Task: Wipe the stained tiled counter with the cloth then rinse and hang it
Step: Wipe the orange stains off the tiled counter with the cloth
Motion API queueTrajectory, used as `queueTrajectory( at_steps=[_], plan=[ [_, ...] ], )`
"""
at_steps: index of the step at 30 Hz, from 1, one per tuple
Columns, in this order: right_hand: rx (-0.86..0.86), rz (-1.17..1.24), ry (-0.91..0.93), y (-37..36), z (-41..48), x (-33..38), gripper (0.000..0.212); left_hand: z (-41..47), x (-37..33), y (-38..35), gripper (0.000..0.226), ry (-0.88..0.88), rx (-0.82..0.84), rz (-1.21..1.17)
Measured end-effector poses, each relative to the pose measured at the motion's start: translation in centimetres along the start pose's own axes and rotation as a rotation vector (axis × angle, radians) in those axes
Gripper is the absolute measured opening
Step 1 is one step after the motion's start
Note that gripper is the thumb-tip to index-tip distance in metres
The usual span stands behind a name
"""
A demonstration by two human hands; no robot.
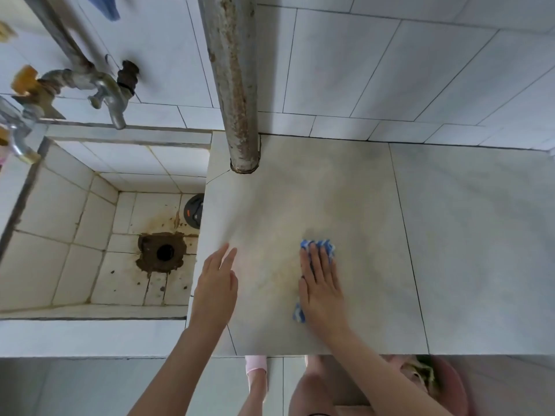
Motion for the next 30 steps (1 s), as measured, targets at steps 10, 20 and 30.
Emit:
queueTrajectory(
  at_steps=[10, 20, 30],
  plan=[
    [0.040, -0.049, 0.225, -1.0, -3.0, 5.8, 0.052, -3.3, 0.7, 0.3, 0.046, -0.066, 0.012, 0.179],
    [-0.030, -0.061, -0.161, 0.7, -5.3, -3.9, 0.053, -3.5, 0.5, 0.1, 0.051, -0.087, 0.010, 0.238],
    [0.053, -0.013, 0.055, -1.8, -8.2, 7.0, 0.052, -3.5, 1.2, 0.3, 0.050, -0.119, -0.027, 0.171]
  ],
)
Point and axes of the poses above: each hand's wrist, its own z-axis towards the middle knuckle, its own y-axis out of the back of the hand, x = y × z, the point moved 4 cm from there along z, towards the middle knuckle, and after that the axes turned 15 degrees about -y, right-handed, at the moved point
